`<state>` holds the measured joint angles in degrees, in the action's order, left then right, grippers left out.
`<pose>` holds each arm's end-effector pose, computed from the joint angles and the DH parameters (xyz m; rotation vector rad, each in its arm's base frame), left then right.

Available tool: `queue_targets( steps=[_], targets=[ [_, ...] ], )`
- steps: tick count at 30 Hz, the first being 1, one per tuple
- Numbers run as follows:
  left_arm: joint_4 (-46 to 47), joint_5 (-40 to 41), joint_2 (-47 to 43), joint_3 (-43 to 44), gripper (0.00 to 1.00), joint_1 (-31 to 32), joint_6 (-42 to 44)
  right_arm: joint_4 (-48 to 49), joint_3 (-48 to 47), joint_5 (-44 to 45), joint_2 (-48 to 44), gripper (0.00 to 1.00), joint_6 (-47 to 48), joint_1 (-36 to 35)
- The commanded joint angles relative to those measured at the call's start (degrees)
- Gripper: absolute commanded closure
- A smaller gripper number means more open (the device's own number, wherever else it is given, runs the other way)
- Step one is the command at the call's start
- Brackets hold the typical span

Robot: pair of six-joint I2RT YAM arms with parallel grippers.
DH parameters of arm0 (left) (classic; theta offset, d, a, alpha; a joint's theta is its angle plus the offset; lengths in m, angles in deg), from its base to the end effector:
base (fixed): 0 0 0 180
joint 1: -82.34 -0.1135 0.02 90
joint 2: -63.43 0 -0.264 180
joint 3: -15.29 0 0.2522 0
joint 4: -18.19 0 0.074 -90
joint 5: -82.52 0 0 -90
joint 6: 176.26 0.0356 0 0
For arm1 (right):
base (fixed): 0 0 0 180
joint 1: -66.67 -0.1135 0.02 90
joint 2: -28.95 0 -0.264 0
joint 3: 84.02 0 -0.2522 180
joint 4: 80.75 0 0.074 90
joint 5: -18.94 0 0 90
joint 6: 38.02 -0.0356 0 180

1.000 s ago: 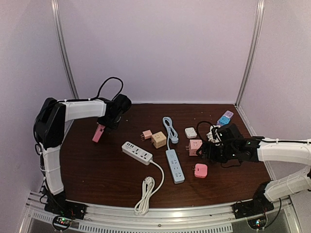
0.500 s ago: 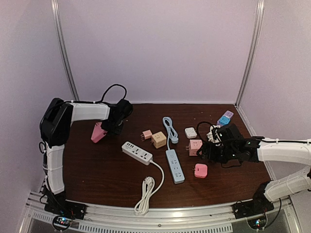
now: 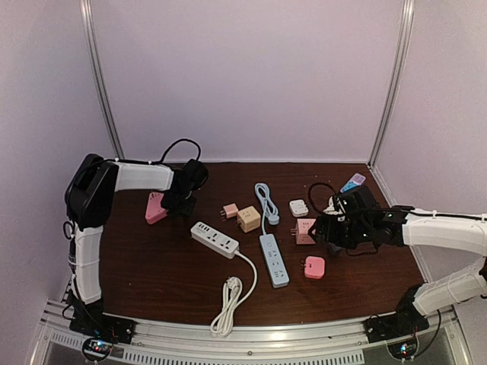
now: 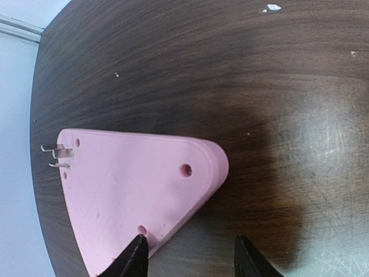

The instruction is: Pull the plug off the socket

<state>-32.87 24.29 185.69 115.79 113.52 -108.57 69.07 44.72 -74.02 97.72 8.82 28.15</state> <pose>0.3741 -0.2045 0.1436 0.0893 2.5901 0.4820 0.1856 0.1501 0.2027 0.0771 2.5279 0.6894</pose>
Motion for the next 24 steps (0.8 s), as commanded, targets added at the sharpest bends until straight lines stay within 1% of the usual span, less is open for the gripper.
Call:
queue_targets(
  steps=[1, 4, 8, 10, 14, 18, 24],
  targets=[
    [0.8, -7.0, -3.6, 0.5, 0.44, -0.3, 0.5, -2.2, -5.5, 2.8, 2.4, 0.10, 2.4, 2.9],
    [2.4, -11.8, -7.1, -0.7, 0.34, -0.3, 0.7, -2.6, -8.5, 5.2, 4.6, 0.08, 3.6, 6.7],
    [6.1, -20.3, -12.7, -5.5, 0.17, -0.3, -0.4, 0.2, -10.6, 3.3, 6.9, 0.06, 4.0, 14.0],
    [7.8, -24.0, -15.9, -8.2, 0.11, -0.2, -0.9, 1.8, -11.6, 3.2, 8.1, 0.05, 3.9, 17.9],
    [8.7, -29.2, -20.7, -11.6, 0.03, 0.0, -1.6, 3.5, -15.4, 3.2, 12.2, 0.05, 3.2, 25.6],
    [9.1, -31.7, -25.1, -14.2, 0.02, 0.8, -2.1, 4.1, -21.8, 4.5, 19.6, 0.06, 3.5, 30.2],
    [9.1, -35.3, -31.4, -17.1, 0.02, 2.4, -3.4, -1.3, -36.5, 6.6, 33.5, 0.09, 6.2, 35.2]
  ],
)
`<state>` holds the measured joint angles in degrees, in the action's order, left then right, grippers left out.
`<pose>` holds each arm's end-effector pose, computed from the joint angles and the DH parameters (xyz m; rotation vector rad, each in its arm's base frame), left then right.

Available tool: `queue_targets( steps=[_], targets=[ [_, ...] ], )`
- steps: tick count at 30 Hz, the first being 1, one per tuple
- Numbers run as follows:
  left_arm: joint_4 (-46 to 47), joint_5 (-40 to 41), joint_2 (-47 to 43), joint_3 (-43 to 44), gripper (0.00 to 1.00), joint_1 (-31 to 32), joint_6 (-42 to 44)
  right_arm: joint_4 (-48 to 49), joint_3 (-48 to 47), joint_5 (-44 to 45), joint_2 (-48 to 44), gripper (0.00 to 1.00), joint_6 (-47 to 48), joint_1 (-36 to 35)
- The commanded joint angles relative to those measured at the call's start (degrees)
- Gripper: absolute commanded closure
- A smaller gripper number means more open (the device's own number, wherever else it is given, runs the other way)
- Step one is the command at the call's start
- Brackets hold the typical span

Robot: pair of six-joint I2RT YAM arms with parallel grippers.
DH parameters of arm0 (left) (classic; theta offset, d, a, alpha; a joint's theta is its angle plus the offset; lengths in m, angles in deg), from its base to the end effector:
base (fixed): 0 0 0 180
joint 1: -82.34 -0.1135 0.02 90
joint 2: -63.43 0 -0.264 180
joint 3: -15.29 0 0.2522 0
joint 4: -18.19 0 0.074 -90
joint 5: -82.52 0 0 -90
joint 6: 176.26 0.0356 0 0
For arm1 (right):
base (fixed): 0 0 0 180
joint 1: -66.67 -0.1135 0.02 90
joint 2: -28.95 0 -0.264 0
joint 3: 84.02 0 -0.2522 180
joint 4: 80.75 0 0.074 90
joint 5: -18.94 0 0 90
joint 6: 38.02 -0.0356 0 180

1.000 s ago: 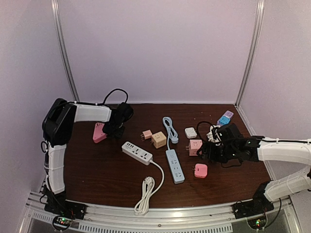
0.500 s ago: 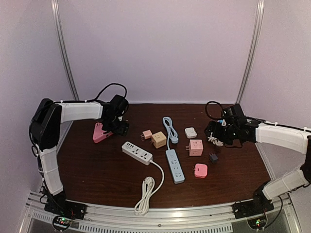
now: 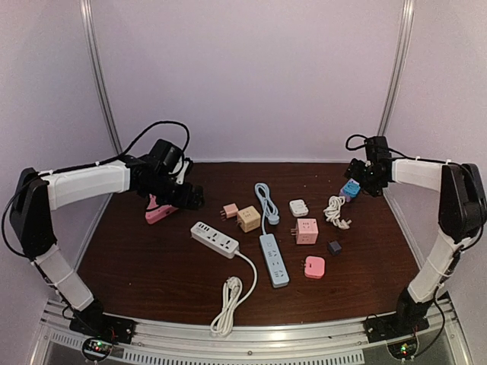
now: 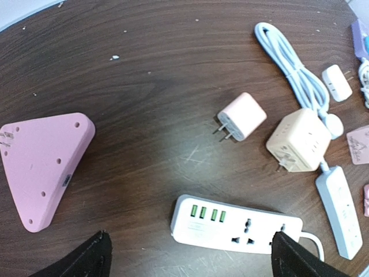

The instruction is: Pull the plug off the socket

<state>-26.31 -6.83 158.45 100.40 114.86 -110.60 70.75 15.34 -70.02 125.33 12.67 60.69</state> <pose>0.2998 -0.1907 0.2440 0.1782 2.5580 -0.3790 0.3686 0.0380 0.2310 0.6891 2.2704 0.3656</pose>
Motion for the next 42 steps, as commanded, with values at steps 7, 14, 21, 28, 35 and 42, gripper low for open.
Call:
queue_targets(
  steps=[7, 14, 21, 28, 35, 42],
  targets=[
    [2.2, -5.0, -9.1, -4.0, 0.02, 1.4, -1.9, -11.9, -23.7, 1.5, 20.1, 0.15, 4.9, 7.5],
    [1.9, -5.0, -10.3, -4.2, 0.02, 1.4, -2.4, -20.5, -39.0, 0.3, 31.7, 0.16, 6.3, 7.9],
    [2.0, -5.7, -10.6, -4.5, 0.02, 1.4, -3.4, -21.3, -42.6, -2.4, 36.8, 0.19, 5.6, 7.7],
    [2.2, -7.4, -11.0, -3.9, 0.02, 1.4, -4.1, -21.1, -42.3, -3.1, 39.0, 0.33, 6.5, 7.1],
    [7.2, -13.6, -11.3, -5.6, 0.02, 1.4, -9.2, -17.9, -36.3, -3.4, 35.0, 0.67, 8.2, 6.0],
    [19.8, -22.9, -11.4, -12.8, 0.02, 1.4, -19.9, -15.5, -28.2, -3.9, 24.9, 0.86, 13.6, 1.9]
  ],
)
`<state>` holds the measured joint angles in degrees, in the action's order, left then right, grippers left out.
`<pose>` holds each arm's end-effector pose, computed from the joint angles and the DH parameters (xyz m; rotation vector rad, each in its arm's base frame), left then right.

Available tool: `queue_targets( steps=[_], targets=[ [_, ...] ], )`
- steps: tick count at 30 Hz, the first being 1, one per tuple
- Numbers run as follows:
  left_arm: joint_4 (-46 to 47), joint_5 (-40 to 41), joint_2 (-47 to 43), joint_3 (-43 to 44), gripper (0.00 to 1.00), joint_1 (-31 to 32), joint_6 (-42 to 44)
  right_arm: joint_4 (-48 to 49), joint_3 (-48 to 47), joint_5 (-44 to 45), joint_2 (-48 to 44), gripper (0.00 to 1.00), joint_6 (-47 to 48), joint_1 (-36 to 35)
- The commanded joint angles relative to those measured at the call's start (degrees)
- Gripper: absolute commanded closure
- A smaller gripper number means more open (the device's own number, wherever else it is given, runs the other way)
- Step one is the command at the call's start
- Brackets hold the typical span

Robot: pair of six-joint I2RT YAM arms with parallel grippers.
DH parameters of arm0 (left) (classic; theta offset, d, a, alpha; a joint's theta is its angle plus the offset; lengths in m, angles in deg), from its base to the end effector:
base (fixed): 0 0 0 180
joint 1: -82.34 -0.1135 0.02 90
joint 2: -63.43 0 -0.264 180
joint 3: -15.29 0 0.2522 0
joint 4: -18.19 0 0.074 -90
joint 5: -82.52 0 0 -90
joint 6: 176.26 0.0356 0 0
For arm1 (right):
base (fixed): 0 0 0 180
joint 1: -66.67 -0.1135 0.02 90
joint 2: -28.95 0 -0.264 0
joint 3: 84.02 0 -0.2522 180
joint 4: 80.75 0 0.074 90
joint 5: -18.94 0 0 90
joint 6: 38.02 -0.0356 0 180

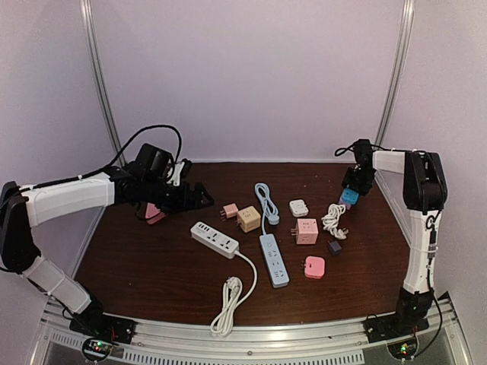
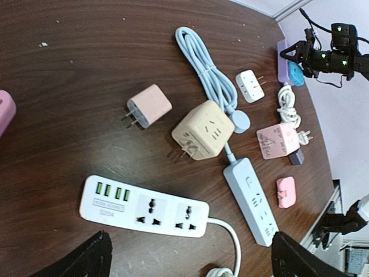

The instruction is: Pull the plug off the socket

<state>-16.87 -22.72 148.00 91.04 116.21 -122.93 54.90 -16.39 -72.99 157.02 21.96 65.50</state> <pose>0.2624 -0.1874 0.2625 0.0809 2.4902 -0.8832 0.4802 0.0110 0.1581 0.6455 2.5572 0.2324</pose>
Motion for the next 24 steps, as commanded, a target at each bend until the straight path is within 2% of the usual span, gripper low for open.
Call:
queue_targets(
  steps=[1, 11, 18, 24],
  targets=[
    [12.0, -7.9, -0.8, -3.8, 0.02, 0.1, -8.8, 0.2, 4.5, -0.9, -8.3, 0.87, 5.0, -3.6],
    [19.0, -12.2, 1.2, -5.3, 0.02, 0.1, -14.0, -2.3, 14.9, -0.2, -25.1, 0.90, 10.6, -11.1],
    [21.0, -13.8, 4.3, -3.6, 0.02, 1.5, -15.3, -1.9, 22.4, -0.4, -32.6, 0.90, 13.7, -18.5],
    [25.7, -14.3, 6.1, -4.0, 0.02, 3.0, -17.7, -2.9, 25.0, -2.6, -37.5, 0.90, 17.1, -25.3]
  ],
)
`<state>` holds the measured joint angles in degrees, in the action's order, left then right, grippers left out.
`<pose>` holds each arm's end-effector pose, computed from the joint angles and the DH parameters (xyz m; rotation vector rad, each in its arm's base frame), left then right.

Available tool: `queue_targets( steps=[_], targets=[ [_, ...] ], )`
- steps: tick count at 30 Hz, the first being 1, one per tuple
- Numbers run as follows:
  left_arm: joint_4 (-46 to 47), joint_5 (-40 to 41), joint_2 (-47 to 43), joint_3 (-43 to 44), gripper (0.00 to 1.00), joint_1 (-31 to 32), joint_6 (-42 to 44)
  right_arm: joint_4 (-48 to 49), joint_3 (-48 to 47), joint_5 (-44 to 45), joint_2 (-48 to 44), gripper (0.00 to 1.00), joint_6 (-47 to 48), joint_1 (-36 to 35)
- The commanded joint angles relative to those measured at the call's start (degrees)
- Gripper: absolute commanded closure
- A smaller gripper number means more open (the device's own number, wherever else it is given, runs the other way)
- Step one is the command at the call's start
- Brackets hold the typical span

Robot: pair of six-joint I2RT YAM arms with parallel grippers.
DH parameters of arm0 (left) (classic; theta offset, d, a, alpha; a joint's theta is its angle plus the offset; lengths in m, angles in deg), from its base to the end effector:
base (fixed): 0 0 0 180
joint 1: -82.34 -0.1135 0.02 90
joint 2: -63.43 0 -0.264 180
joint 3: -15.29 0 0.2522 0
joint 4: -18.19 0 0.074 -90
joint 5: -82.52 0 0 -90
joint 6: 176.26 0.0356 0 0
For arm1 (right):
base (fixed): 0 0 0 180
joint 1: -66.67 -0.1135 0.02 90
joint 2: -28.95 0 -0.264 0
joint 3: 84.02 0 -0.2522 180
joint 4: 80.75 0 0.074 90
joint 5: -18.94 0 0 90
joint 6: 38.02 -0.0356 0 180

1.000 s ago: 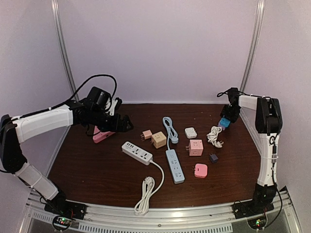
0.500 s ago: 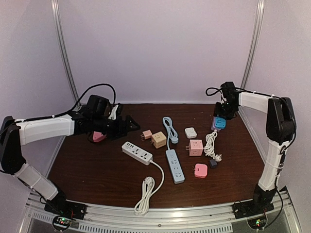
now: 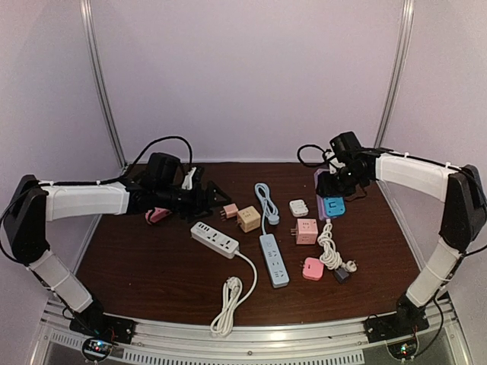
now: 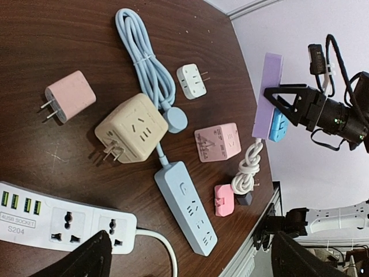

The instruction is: Pull the plug off the socket

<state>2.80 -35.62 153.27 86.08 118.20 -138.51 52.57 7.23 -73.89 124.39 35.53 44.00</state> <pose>0.2694 -0.2155 0.2356 -0.0288 2.4522 -1.3285 0.3323 0.1407 0.2590 -0.1582 2.5293 0.3398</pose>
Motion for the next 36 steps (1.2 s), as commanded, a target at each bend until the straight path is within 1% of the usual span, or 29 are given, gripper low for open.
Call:
queue_targets(
  steps=[1, 7, 11, 14, 18, 23, 27, 30, 36],
  targets=[
    [6.7, -1.4, 1.1, 0.9, 0.02, 1.3, -2.6, -0.3, 1.9, -2.2, -5.5, 0.90, 3.9, -4.9],
    [11.4, -1.6, 4.2, 1.3, 0.02, 3.2, -6.7, 3.6, 5.5, -8.1, -6.7, 0.90, 5.0, -10.2],
    [15.9, -1.3, 6.9, 1.4, 0.03, 4.5, -11.1, 7.3, 8.0, -9.1, -6.6, 0.90, 5.3, -15.2],
    [17.5, -0.6, 8.5, 2.5, 0.05, 5.5, -12.2, 10.1, 9.5, -9.8, -6.4, 0.90, 5.4, -17.7],
    [16.1, 1.3, 10.1, 4.8, 0.09, 7.1, -11.4, 11.0, 9.4, -10.3, -4.6, 0.90, 5.8, -20.0],
    [15.3, 1.6, 13.1, 8.4, 0.15, 8.8, -10.9, 12.7, 9.4, -10.6, -2.5, 0.90, 5.7, -22.0],
    [13.9, 1.8, 15.1, 11.0, 0.19, 10.0, -10.2, 13.0, 9.1, -10.2, -1.6, 0.90, 5.7, -22.5],
    [11.0, 2.3, 16.9, 13.1, 0.21, 10.8, -9.1, 13.5, 9.1, -10.1, -1.6, 0.90, 5.6, -22.7],
    [12.2, 1.7, 20.0, 14.6, 0.26, 11.1, -9.9, 14.3, 9.5, -10.6, -1.1, 0.90, 5.5, -22.8]
  ],
)
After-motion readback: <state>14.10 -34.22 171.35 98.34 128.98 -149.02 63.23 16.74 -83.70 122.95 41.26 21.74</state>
